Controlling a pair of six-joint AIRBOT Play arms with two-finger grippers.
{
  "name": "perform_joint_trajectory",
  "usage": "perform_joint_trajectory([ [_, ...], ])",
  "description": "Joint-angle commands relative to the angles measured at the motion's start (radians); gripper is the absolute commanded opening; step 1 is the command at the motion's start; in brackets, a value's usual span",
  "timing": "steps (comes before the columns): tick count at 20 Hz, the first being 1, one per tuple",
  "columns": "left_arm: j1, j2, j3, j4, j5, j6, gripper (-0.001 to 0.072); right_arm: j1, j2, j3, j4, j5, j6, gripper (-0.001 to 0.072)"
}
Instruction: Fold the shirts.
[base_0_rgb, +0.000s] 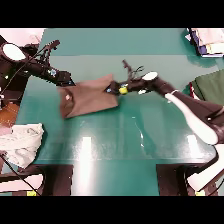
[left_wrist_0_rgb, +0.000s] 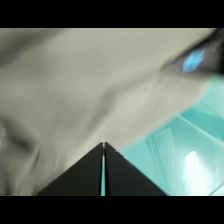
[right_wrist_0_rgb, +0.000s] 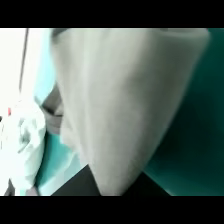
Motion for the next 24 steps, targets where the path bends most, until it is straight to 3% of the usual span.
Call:
perform_joint_trajectory([
  [1,0.001,0.001,0.001,-0.003,-0.038,-0.001,0.0042,-0.191,0.146,-0.034,-0.119,-0.004,0.037,0.0015],
  [6,0.001,0.000,0.001,-0.026,-0.041,-0.013,0.0043,-0.599,0.326,-0.050,-0.220,-0.011,0.066,0.0015],
  [12,0.001,0.000,0.000,-0.097,-0.053,-0.013,0.0042,-0.947,0.357,-0.050,-0.219,-0.032,0.061,0.0015],
  [17,0.001,0.000,0.000,-0.098,-0.093,-0.013,0.0042,-1.056,0.296,0.083,-0.215,-0.048,0.050,0.0014],
  [24,0.001,0.000,0.000,-0.100,-0.110,-0.036,0.0043,-1.067,0.210,0.440,-0.211,0.077,0.034,0.0014],
])
